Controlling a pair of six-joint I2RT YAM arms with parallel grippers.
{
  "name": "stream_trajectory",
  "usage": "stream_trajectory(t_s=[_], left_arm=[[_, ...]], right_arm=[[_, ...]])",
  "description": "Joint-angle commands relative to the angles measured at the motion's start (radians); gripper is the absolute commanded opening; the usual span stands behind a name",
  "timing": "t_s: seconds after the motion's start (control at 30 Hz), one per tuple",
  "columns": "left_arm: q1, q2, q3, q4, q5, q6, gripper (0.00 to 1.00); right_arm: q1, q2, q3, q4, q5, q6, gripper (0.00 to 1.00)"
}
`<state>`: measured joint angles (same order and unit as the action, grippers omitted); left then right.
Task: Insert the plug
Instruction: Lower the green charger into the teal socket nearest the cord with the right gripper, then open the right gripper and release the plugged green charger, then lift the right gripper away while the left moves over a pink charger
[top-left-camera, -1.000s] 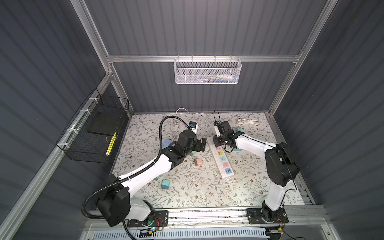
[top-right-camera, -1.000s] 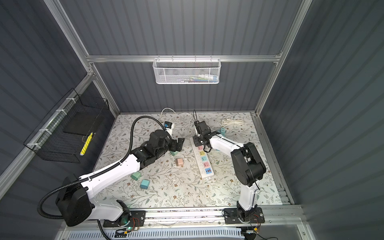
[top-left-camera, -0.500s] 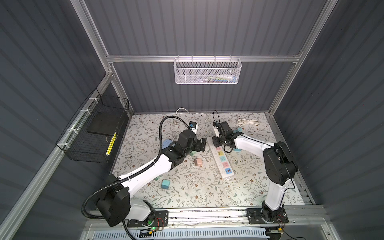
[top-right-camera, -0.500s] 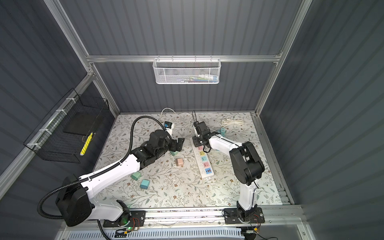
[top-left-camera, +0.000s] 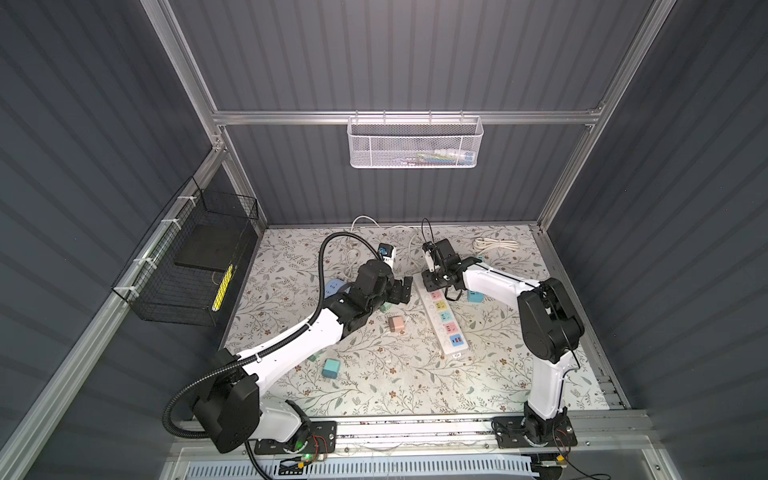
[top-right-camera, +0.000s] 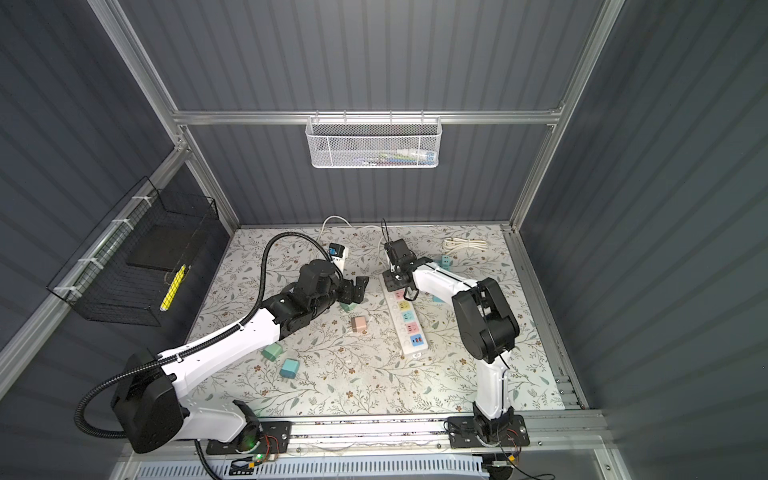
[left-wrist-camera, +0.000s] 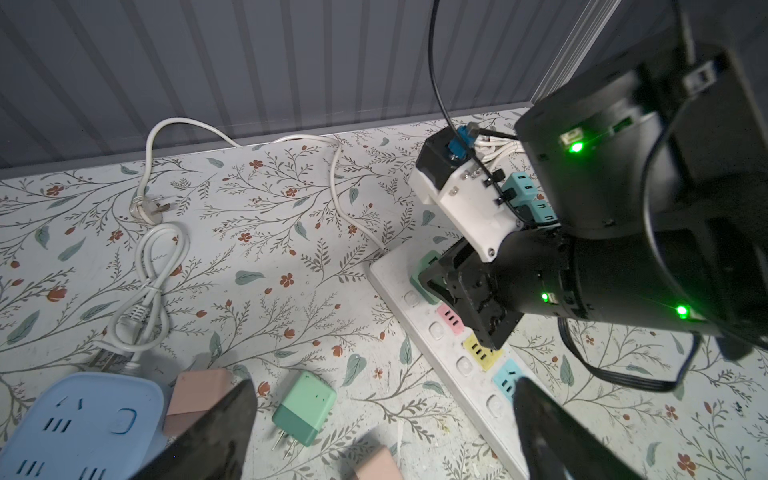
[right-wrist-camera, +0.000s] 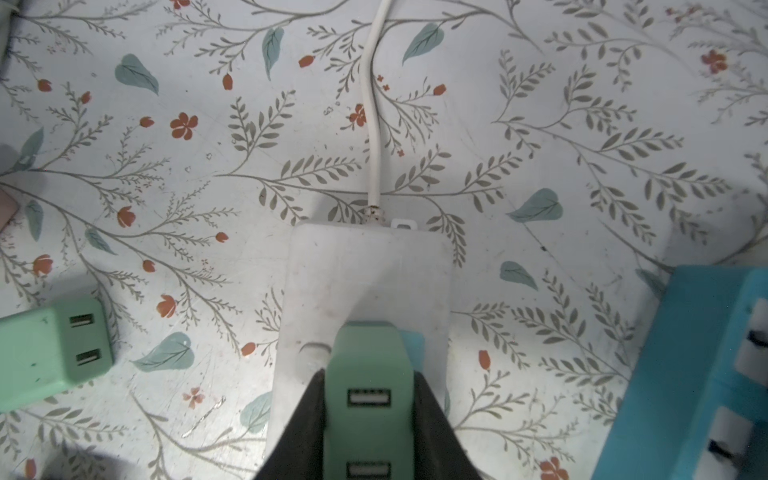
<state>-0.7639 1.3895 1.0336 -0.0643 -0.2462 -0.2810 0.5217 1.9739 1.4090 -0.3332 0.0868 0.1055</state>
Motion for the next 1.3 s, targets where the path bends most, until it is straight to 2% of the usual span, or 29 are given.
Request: stream_trajectory(t_s=[0.0, 0.33, 0.43, 0.67, 0.8, 0.9, 1.27], left_arm=[[0.004, 0.002, 0.030, -0.007, 0.002, 0.014, 0.96], [0.003, 0.012, 0.030, -0.007, 0.002, 0.014, 0.96], [0.003, 0.019, 0.029, -0.004, -0.004, 0.014, 0.96], [0.003, 0.024, 0.033, -0.002, 0.001, 0.022, 0.96], [0.003, 0.027, 0.034, 0.000, 0.009, 0.024, 0.96], [0.004, 0.032, 0.034, -0.003, 0.002, 0.028, 0.96], [0.003, 0.063, 0.049, -0.025, -0.023, 0.036, 0.96]], right_arm=[[0.005, 0.072, -0.016, -0.160, 0.051, 0.020, 0.15], [0.016, 0.072, -0.094, -0.100, 0.015, 0.060, 0.17], [0.008, 0.056, -0.022, -0.153, -0.011, 0.058, 0.24], [-0.009, -0.043, 0.079, -0.215, -0.044, 0.047, 0.54], [-0.037, -0.114, 0.085, -0.214, -0.078, 0.073, 0.59], [-0.060, -0.136, 0.070, -0.198, -0.079, 0.085, 0.60], [-0.088, -0.060, 0.070, -0.200, -0.078, 0.075, 0.58]])
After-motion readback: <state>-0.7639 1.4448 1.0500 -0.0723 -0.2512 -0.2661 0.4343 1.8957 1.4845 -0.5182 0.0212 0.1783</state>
